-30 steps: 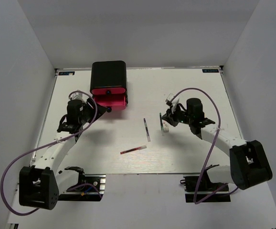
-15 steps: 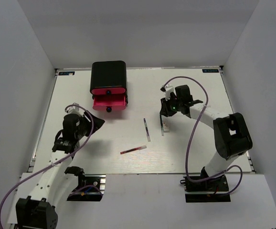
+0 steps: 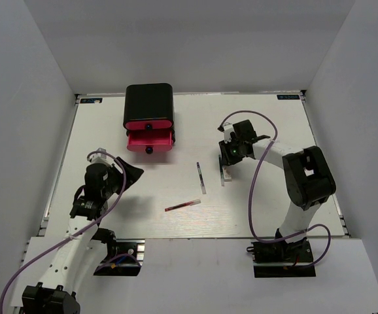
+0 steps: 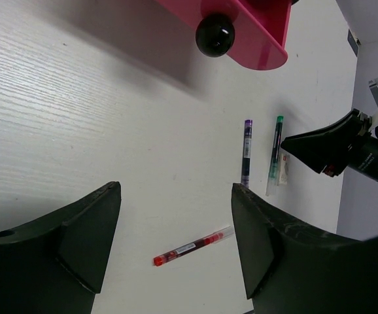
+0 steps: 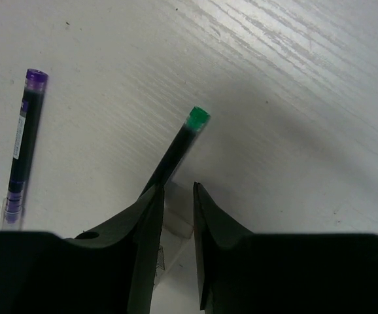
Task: Sort the stationery into containers
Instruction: Grab a piece of stationery with the right arm
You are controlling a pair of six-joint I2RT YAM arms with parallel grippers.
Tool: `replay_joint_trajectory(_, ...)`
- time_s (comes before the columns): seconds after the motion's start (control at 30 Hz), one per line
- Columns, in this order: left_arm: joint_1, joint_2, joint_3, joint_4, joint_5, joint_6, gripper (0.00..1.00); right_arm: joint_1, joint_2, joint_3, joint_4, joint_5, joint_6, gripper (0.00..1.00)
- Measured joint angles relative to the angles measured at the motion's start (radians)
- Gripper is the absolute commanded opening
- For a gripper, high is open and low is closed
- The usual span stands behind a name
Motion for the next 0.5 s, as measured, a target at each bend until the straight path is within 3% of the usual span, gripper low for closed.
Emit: replay_joint_trajectory(0.5,0.000,0.003,0.000,-0.031,0.000,0.004,0.79,0.045,0.041,0.037,-0.019,0.008,0.022,0.35)
